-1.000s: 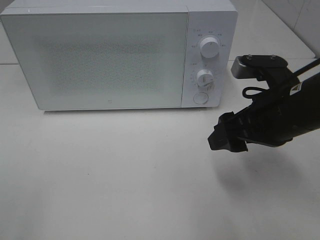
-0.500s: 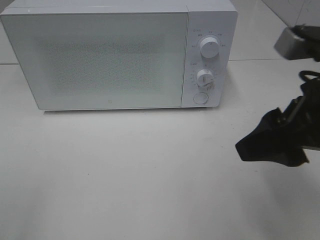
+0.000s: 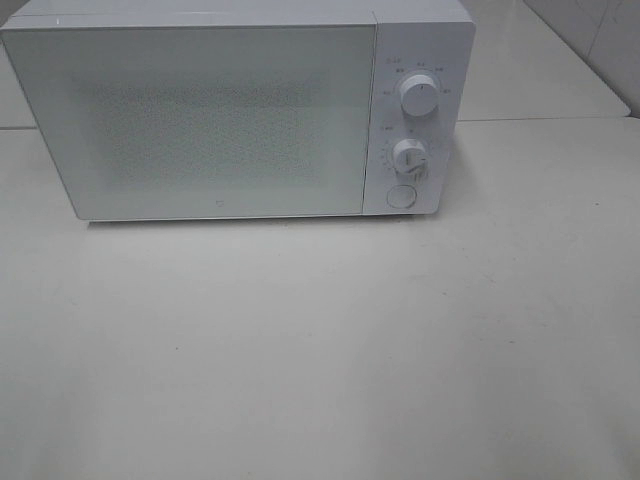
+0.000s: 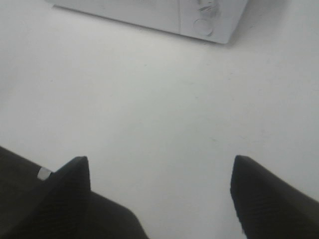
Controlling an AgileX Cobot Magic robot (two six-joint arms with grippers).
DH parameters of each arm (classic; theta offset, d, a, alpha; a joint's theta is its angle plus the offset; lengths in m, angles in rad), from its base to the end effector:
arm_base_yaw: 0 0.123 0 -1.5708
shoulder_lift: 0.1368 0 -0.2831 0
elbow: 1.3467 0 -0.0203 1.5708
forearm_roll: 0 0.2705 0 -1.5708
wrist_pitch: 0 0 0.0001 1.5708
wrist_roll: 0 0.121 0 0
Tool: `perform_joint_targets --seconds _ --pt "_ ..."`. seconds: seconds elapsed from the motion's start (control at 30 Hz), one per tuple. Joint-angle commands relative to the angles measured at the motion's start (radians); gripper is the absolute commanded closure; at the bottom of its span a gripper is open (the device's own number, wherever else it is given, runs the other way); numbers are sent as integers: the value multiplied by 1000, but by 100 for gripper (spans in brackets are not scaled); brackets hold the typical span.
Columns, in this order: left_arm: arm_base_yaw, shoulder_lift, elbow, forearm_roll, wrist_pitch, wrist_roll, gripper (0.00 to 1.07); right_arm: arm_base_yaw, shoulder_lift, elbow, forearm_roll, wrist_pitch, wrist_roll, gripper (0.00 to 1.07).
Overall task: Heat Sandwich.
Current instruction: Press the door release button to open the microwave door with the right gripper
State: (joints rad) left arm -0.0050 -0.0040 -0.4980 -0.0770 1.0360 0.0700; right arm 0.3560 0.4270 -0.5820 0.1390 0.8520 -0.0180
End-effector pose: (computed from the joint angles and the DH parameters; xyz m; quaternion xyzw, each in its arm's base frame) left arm 0.0419 -0.0082 0.2756 0.0327 0.8449 -0.0212 0.5335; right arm 0.1056 0.0527 0.2904 -0.1484 0.8722 0.1441 0.4432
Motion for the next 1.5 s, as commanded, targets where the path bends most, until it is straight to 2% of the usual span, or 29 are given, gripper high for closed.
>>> perform_joint_targets --seconds 0.03,0.33,0.63,1.5 --pt "2 -27 3 -4 -5 0 6 -70 -148 36 -57 28 18 32" --pt "2 -27 3 -4 -5 0 6 -174 -345 53 -55 82 39 32" --pt "2 -27 3 -4 -5 0 6 -218 -461 79 -80 180 78 32" --pt "2 -22 3 -3 -5 0 6 -218 -430 79 -54 175 76 32"
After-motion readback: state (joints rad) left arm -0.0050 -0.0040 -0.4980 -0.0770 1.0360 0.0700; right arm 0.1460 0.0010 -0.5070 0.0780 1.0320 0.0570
